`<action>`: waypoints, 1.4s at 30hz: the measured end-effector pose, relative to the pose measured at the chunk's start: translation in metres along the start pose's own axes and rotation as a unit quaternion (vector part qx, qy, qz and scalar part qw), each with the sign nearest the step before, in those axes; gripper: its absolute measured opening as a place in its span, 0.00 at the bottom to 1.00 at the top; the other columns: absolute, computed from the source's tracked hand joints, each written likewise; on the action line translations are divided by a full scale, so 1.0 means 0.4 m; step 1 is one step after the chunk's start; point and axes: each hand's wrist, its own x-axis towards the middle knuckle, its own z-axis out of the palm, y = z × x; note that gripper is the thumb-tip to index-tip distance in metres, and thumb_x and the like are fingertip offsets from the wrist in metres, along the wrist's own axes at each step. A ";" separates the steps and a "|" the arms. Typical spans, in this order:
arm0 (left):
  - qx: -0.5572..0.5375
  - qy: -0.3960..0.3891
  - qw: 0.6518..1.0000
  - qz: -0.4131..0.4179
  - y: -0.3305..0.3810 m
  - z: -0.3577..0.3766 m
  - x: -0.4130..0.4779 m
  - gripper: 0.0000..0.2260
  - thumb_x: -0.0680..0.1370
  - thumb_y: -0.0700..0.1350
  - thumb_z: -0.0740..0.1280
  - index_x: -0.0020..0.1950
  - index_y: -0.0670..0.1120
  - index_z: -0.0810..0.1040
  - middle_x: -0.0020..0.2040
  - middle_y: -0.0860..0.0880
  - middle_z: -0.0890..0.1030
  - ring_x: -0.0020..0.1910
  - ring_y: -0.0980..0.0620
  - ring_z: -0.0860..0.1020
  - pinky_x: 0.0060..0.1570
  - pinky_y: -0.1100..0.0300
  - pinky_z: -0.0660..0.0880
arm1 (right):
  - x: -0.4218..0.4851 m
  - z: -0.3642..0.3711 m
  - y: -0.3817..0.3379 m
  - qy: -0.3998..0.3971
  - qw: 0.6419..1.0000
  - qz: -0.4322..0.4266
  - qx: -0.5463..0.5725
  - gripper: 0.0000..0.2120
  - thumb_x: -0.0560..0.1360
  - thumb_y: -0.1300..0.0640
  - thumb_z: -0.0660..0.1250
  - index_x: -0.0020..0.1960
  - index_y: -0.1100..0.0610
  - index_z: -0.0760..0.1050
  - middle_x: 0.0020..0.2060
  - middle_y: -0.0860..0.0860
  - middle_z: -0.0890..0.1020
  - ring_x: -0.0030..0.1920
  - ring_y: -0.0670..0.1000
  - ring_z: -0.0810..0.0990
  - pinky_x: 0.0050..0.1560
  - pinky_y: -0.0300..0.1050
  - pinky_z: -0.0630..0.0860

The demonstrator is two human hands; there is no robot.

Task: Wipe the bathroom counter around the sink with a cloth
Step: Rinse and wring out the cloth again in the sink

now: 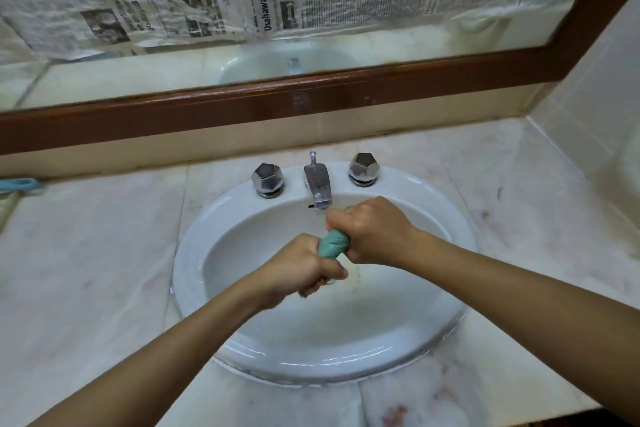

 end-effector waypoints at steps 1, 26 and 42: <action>0.113 0.037 0.993 0.021 0.005 -0.012 0.010 0.12 0.70 0.40 0.70 0.30 0.45 0.71 0.23 0.49 0.72 0.19 0.53 0.69 0.25 0.62 0.67 | -0.011 0.005 -0.005 -0.022 0.999 0.031 0.006 0.17 0.54 0.59 0.72 0.39 0.53 0.69 0.24 0.52 0.76 0.22 0.59 0.72 0.24 0.38 0.59; 0.252 0.175 0.942 0.140 0.030 -0.014 -0.021 0.14 0.66 0.40 0.67 0.26 0.46 0.63 0.23 0.50 0.64 0.24 0.50 0.60 0.25 0.59 0.59 | 0.015 -0.100 -0.046 -0.090 0.986 0.132 0.056 0.23 0.62 0.62 0.69 0.47 0.48 0.58 0.23 0.46 0.66 0.27 0.57 0.68 0.24 0.45 0.61; -0.098 -0.024 0.995 -0.009 0.021 0.005 -0.006 0.19 0.65 0.32 0.67 0.23 0.48 0.62 0.19 0.50 0.61 0.18 0.54 0.58 0.22 0.67 0.56 | 0.004 -0.015 0.002 0.088 0.995 -0.041 -0.007 0.27 0.49 0.63 0.70 0.43 0.56 0.63 0.19 0.49 0.70 0.17 0.57 0.66 0.22 0.35 0.57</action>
